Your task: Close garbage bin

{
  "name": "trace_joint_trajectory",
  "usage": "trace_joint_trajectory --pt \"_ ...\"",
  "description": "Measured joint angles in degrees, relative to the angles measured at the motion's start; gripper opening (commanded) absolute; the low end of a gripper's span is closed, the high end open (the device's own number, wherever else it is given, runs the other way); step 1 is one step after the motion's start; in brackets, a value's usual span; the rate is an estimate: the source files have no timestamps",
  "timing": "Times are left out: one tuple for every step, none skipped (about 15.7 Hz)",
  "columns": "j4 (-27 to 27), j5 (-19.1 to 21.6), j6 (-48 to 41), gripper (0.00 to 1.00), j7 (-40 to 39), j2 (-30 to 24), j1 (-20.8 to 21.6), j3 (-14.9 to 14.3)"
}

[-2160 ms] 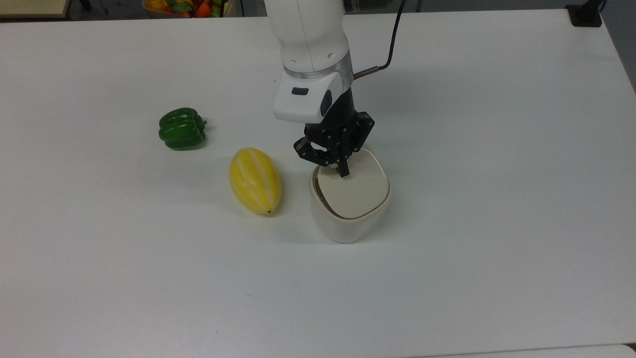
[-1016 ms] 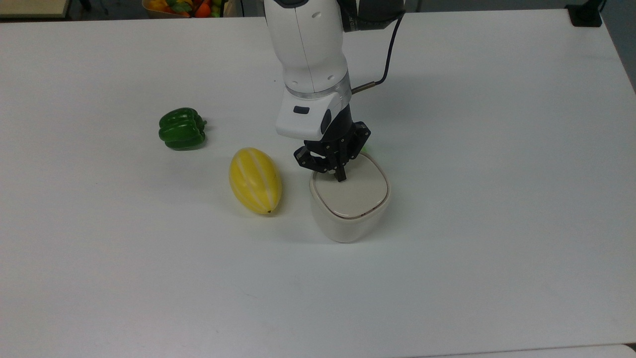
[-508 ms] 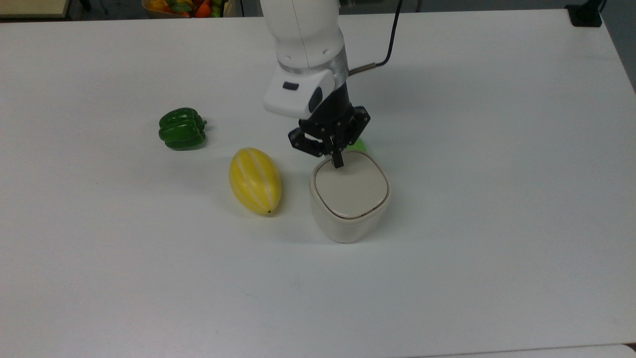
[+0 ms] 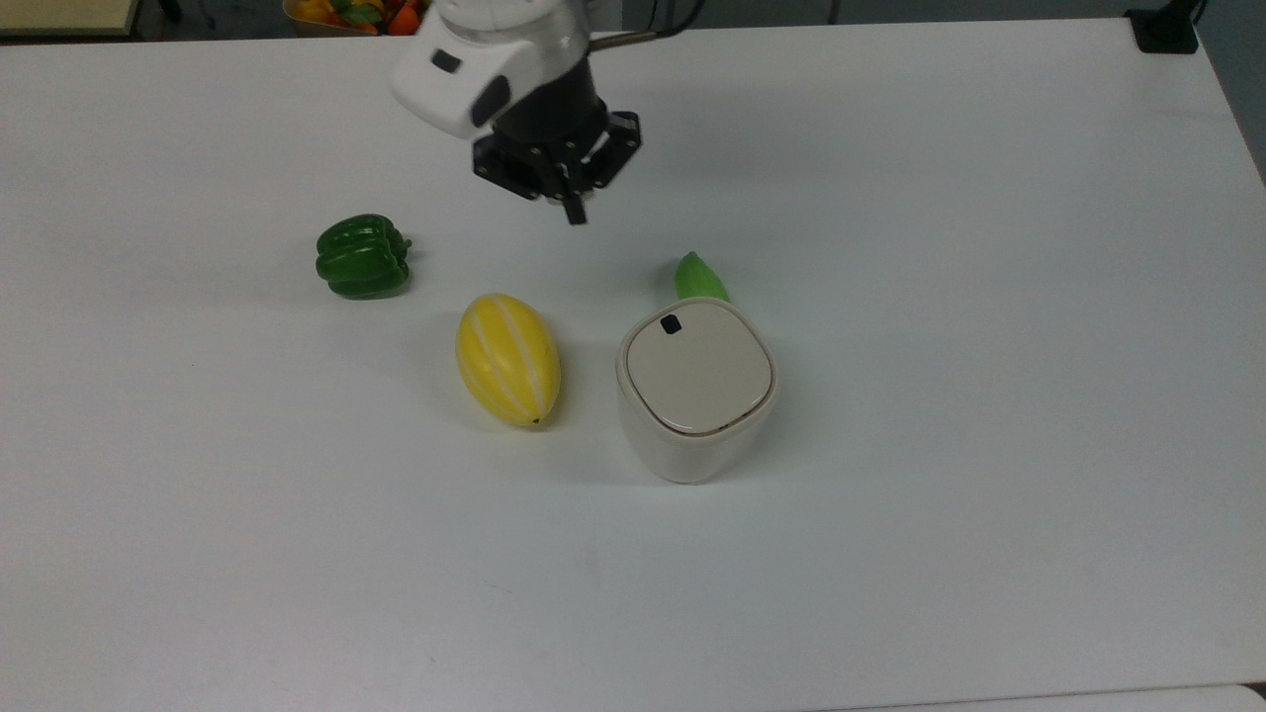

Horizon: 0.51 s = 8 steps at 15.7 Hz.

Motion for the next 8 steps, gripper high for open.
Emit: trace_joint_trajectory --pt "0.0 -1.1 -2.0 0.11 1.6 -0.5 -0.6 -0.2" --pt "0.0 -1.7 -3.8 0.16 2.5 -0.8 -1.2 -0.4" --pt "0.0 -2.1 -5.0 0.23 3.2 -1.1 -1.8 -0.5" --pt "0.0 -2.3 -5.9 0.36 3.5 -1.4 -2.7 -0.6" --pt "-0.1 -2.3 -6.6 0.86 3.7 -1.8 -3.6 -0.6" --pt "-0.4 -2.3 -6.9 1.00 3.8 -2.4 -4.7 -0.7" --pt "-0.8 -2.3 -7.1 1.00 3.8 -3.2 -5.7 -0.7" --pt "-1.5 -2.3 -7.4 1.00 3.8 -4.3 -6.5 -0.7"
